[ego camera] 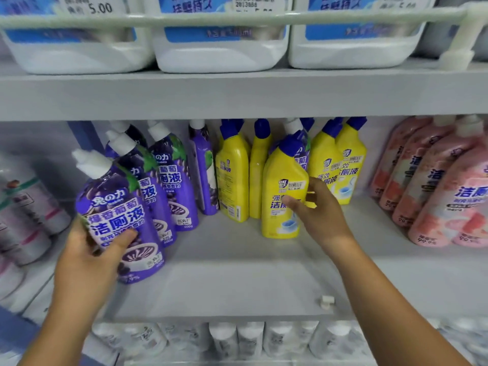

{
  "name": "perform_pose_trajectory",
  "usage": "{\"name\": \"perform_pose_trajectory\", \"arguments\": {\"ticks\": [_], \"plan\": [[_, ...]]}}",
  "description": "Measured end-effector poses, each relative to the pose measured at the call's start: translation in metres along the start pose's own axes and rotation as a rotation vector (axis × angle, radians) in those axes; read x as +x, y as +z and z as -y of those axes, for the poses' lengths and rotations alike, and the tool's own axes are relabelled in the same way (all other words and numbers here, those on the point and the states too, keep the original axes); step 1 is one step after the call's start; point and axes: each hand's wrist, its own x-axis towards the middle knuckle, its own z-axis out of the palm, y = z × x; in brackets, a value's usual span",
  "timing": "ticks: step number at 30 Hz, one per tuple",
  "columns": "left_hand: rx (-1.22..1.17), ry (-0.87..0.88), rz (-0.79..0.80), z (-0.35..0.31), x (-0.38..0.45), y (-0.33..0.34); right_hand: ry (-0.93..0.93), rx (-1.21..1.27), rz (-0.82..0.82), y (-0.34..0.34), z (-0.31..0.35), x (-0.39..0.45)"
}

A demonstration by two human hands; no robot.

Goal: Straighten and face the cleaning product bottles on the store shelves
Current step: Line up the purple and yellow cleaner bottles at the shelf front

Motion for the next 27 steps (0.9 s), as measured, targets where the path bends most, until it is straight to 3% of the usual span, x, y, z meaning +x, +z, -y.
{"name": "perform_pose_trajectory", "arguments": {"ticks": [3,5,6,8,9,11,13,16,18,22,24,27], "plan": [[0.159,-0.039,-0.290,0.016,-0.016,-0.002,-0.028,0.005,0.046,0.001,-0.004,0.003],[0.075,0.102,-0.394,0.005,-0.040,0.019,-0.044,0.033,0.110,0.004,-0.001,0.001],[0.044,0.211,-0.300,-0.006,-0.053,0.038,-0.054,0.038,0.144,0.008,0.002,-0.002],[0.030,0.329,0.034,-0.037,-0.068,0.076,-0.037,0.039,0.206,0.022,0.008,-0.008],[0.007,0.321,0.203,-0.049,-0.068,0.097,-0.034,0.028,0.240,0.029,0.010,-0.009],[-0.060,0.146,0.415,-0.055,-0.054,0.129,-0.027,-0.045,0.307,0.037,0.016,-0.012],[-0.086,-0.015,0.415,-0.059,-0.038,0.149,-0.087,-0.116,0.274,0.034,0.027,-0.012],[-0.130,-0.093,0.411,-0.055,-0.030,0.159,-0.246,-0.085,-0.111,0.005,0.056,0.009],[-0.150,-0.081,0.381,-0.048,-0.036,0.161,-0.379,-0.156,-0.241,-0.011,0.073,0.038],[-0.171,-0.053,0.336,-0.045,-0.048,0.162,-0.311,-0.545,-0.018,-0.008,0.087,0.083],[-0.186,-0.071,0.331,-0.047,-0.045,0.162,-0.290,-0.564,0.067,-0.008,0.090,0.086],[-0.197,-0.099,0.343,-0.049,-0.039,0.165,-0.314,-0.464,0.058,-0.019,0.092,0.073]]}}
